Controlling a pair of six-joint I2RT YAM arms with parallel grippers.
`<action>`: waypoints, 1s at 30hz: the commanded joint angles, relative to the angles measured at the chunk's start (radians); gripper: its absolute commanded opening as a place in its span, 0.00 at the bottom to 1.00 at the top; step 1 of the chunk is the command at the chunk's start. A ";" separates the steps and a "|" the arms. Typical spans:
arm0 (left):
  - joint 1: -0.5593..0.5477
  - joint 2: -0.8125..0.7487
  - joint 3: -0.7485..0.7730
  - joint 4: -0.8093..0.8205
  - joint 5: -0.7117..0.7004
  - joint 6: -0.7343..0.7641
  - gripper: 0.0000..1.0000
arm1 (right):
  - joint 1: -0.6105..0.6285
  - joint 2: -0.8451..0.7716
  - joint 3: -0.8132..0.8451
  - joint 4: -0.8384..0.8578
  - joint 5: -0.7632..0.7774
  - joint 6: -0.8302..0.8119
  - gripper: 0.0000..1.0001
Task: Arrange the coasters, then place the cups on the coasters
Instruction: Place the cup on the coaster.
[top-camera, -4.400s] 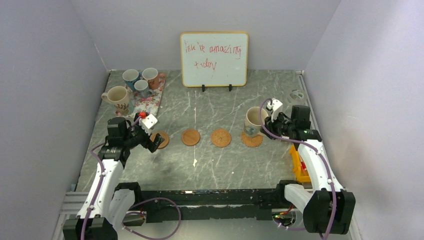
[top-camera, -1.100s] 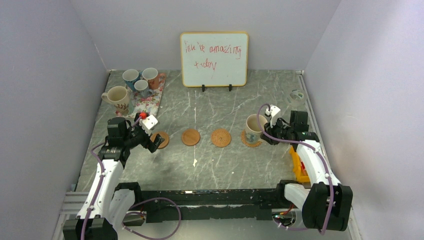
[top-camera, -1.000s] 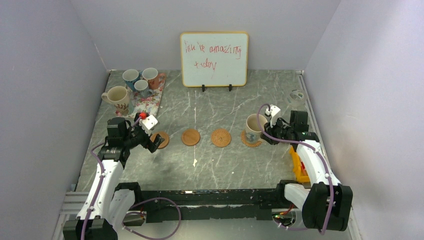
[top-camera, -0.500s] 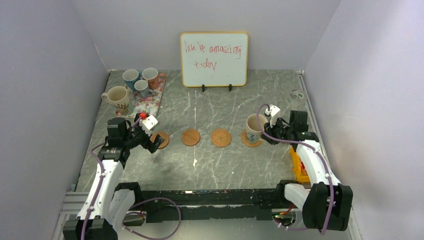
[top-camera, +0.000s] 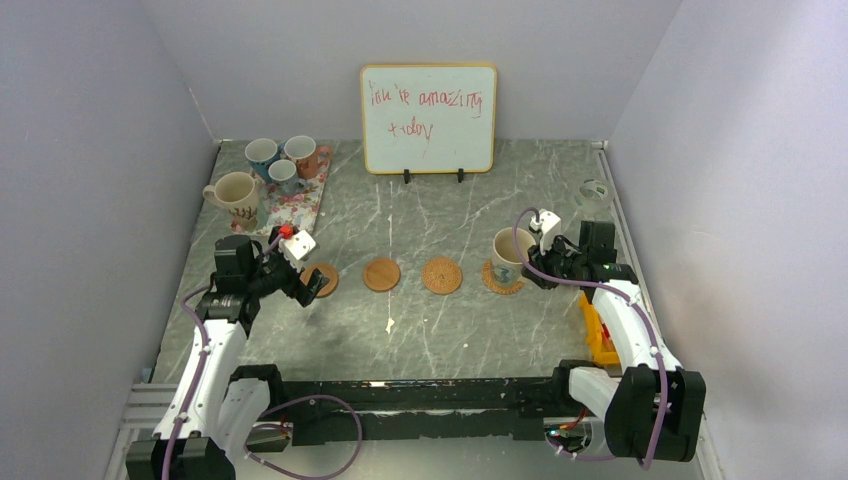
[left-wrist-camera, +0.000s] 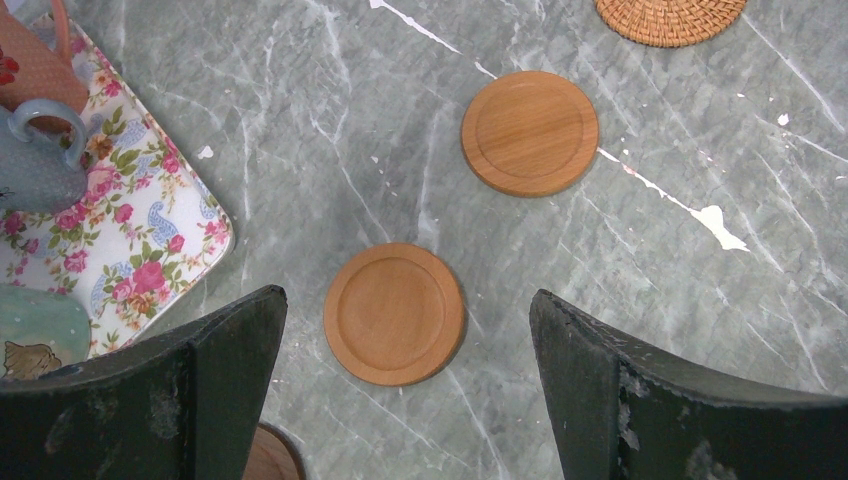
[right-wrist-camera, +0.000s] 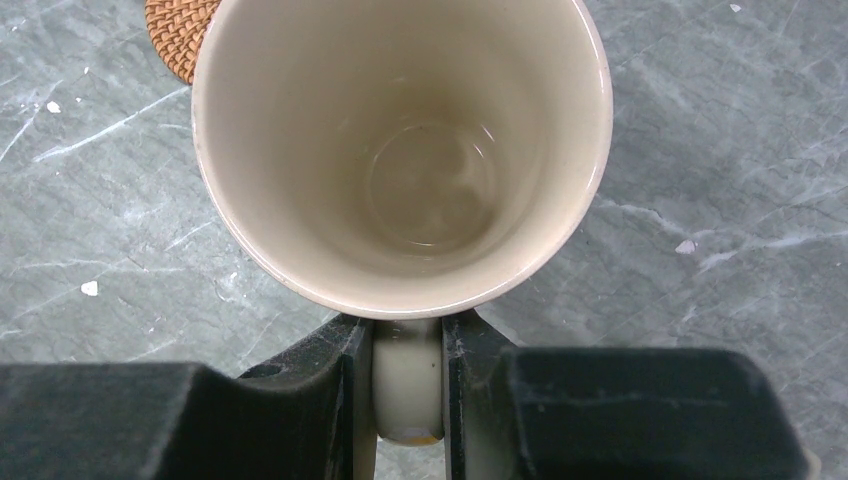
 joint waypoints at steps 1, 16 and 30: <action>0.004 -0.014 -0.007 0.008 0.031 0.015 0.96 | 0.004 -0.014 0.023 0.114 -0.062 -0.011 0.15; 0.004 -0.012 -0.007 0.008 0.035 0.018 0.96 | 0.003 -0.015 0.028 0.108 -0.058 -0.007 0.24; 0.004 -0.012 -0.007 0.006 0.036 0.019 0.96 | 0.004 -0.010 0.033 0.093 -0.060 -0.011 0.34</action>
